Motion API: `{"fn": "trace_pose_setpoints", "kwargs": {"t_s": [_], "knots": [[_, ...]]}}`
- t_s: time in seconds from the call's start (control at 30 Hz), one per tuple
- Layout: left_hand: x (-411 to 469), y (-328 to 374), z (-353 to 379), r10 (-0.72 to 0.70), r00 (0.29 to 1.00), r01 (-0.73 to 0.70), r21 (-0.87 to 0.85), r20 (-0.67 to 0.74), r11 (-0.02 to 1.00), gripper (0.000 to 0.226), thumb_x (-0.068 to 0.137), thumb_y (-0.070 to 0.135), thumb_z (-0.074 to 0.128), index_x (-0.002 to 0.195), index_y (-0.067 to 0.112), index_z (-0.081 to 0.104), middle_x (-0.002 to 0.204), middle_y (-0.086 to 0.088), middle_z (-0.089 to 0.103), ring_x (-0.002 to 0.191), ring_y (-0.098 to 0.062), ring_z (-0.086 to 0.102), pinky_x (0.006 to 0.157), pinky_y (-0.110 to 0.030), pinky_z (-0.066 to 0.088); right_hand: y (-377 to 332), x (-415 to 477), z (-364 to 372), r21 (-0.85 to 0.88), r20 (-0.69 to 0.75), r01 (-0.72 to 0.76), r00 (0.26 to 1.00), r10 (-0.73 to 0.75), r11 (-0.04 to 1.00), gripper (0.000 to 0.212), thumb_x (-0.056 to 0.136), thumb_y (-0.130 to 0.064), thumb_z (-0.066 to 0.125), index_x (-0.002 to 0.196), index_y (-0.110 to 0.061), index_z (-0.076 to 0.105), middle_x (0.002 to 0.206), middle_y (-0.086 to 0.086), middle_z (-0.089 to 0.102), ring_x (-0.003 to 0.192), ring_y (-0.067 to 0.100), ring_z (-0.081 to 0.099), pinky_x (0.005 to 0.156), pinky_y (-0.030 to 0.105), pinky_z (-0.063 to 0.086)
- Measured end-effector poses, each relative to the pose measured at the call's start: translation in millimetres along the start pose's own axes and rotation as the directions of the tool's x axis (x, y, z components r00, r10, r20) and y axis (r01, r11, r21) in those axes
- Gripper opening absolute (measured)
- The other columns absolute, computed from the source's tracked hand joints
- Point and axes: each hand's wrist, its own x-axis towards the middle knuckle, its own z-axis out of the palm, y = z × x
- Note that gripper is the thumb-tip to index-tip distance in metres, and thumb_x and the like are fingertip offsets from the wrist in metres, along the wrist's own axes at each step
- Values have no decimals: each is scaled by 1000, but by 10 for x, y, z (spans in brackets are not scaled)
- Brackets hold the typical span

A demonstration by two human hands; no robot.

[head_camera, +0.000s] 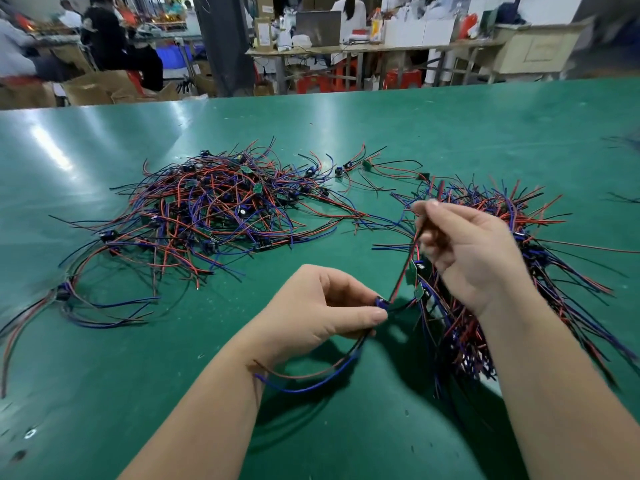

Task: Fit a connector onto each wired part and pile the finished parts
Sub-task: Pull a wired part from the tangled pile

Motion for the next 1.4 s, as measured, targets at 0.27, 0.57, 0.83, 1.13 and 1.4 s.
{"fn": "trace_pose_setpoints", "kwargs": {"t_s": [0.27,0.57,0.83,1.13,1.4], "knots": [[-27,18,-33,-11,985,4,41,171,999,25,79,-1,71,97,16,68,71,6,65,67,-9,64,67,-18,51,-71,-46,47,139,-122,69,991,-52,988,3,86,-5,63,85,-4,66,57,2,62,43,6,50,40,13,38],[-25,6,-12,39,982,-69,157,187,985,22,87,3,65,98,21,69,88,2,67,78,-7,57,76,-16,46,-63,-54,68,200,-65,11,998,2,980,20,98,-23,50,87,-13,64,61,4,68,47,7,60,42,13,46],[20,94,-16,181,972,-234,-499,-153,835,19,65,3,75,69,21,73,76,-5,73,60,-13,69,54,-19,54,130,-80,70,-186,303,-118,937,172,975,39,72,-3,67,110,-6,59,81,13,67,59,17,65,53,19,51],[51,17,-5,494,775,-511,68,-394,857,30,59,16,82,80,11,62,70,6,68,61,-5,61,61,-16,50,305,-214,292,85,320,-134,942,101,987,4,62,-18,70,61,-17,74,58,0,65,47,6,57,49,13,47],[93,-27,76,446,839,-410,176,-311,895,17,86,7,64,101,12,71,93,0,75,83,-13,72,76,-20,55,229,-88,190,93,100,-105,990,96,990,10,60,-21,72,65,-15,66,60,-3,65,50,6,60,46,14,43]]}}
